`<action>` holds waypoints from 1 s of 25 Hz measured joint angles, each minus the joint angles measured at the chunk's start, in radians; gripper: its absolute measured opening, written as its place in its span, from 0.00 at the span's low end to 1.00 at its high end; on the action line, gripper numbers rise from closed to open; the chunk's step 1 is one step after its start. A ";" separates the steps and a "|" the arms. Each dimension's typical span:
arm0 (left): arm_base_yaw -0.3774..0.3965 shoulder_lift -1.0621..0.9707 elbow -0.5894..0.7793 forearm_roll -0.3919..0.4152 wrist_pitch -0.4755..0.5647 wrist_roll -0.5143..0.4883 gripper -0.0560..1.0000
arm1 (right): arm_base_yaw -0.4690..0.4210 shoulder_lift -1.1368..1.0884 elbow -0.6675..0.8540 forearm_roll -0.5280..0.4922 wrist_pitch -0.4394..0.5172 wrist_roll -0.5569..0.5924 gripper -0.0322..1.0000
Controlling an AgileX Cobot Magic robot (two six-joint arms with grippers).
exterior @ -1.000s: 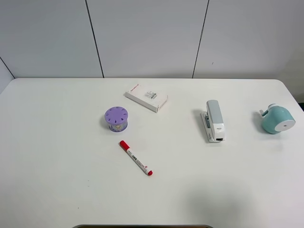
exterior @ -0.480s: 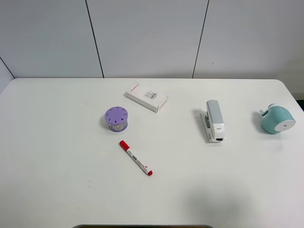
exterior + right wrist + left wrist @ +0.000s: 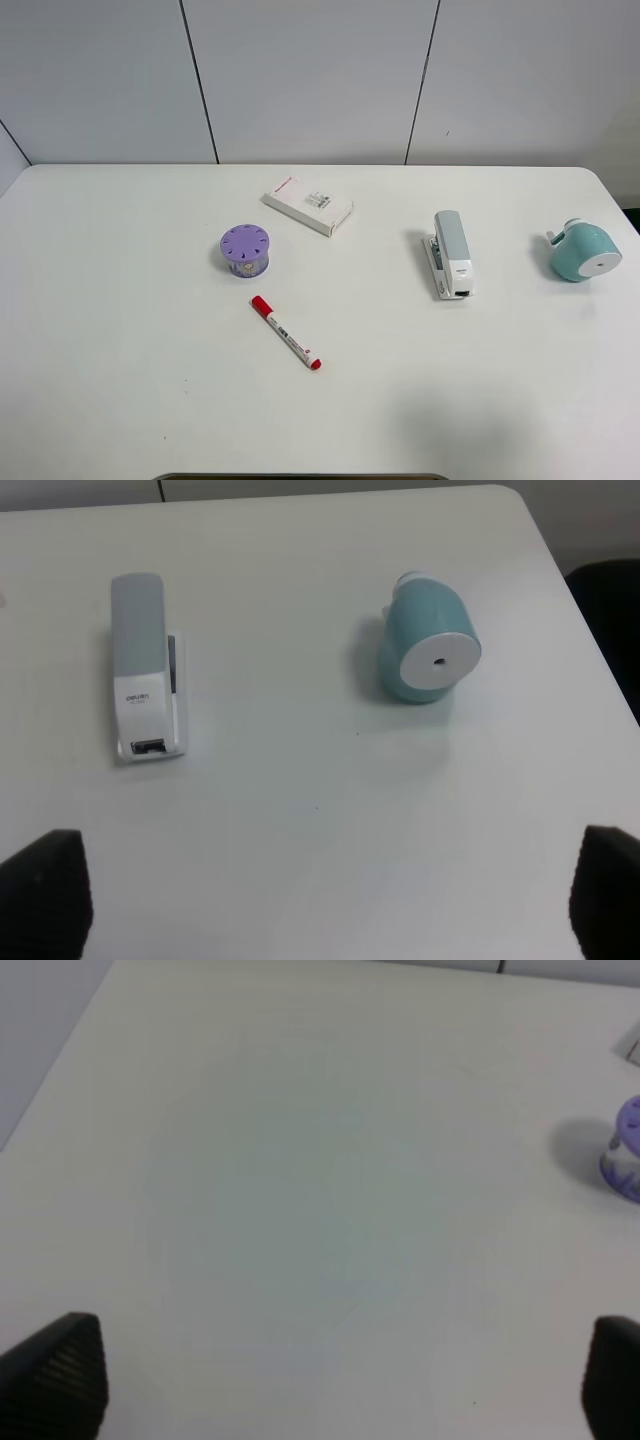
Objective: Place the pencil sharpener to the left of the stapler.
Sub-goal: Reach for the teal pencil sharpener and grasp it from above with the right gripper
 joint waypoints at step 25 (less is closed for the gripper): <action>0.000 0.000 0.000 0.000 0.000 0.000 0.96 | 0.000 0.701 -0.423 -0.139 0.058 0.067 0.95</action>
